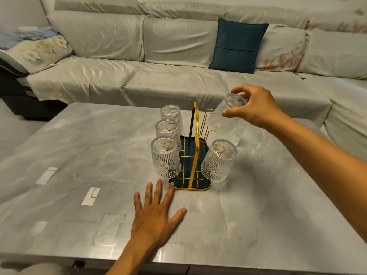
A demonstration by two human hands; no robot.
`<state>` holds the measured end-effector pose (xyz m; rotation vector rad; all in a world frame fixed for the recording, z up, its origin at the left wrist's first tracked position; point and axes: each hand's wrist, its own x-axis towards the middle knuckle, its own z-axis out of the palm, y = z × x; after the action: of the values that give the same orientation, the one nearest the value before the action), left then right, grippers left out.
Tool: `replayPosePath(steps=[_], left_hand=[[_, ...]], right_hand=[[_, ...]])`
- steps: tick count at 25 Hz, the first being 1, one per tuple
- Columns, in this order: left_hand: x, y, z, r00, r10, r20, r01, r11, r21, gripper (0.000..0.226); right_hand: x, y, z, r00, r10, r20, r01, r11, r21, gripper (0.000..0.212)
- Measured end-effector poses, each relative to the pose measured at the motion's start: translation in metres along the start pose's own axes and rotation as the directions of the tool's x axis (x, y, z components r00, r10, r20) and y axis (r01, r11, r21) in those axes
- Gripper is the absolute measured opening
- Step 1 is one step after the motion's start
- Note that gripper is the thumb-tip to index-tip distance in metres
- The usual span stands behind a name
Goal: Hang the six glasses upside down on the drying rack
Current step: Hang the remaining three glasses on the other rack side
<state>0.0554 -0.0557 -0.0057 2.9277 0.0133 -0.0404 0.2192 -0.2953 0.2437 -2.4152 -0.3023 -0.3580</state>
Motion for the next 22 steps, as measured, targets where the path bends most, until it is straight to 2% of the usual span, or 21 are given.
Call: replayPosePath(steps=[8, 18, 22], left_hand=[[0.000, -0.001, 0.002, 1.000, -0.001, -0.005, 0.001, 1.000, 0.006, 0.079], [-0.001, 0.001, -0.002, 1.000, -0.014, 0.011, 0.014, 1.000, 0.003, 0.079], [-0.001, 0.002, -0.002, 1.000, -0.020, 0.023, 0.020, 1.000, 0.016, 0.080]], right_hand=[[0.004, 0.006, 0.039, 0.988, -0.030, 0.155, 0.045, 0.994, -0.096, 0.073], [0.005, 0.015, 0.064, 0.964, 0.012, 0.265, 0.051, 0.972, -0.228, 0.073], [0.009, 0.017, 0.068, 0.955, 0.029, 0.295, 0.042, 0.972, -0.232, 0.070]])
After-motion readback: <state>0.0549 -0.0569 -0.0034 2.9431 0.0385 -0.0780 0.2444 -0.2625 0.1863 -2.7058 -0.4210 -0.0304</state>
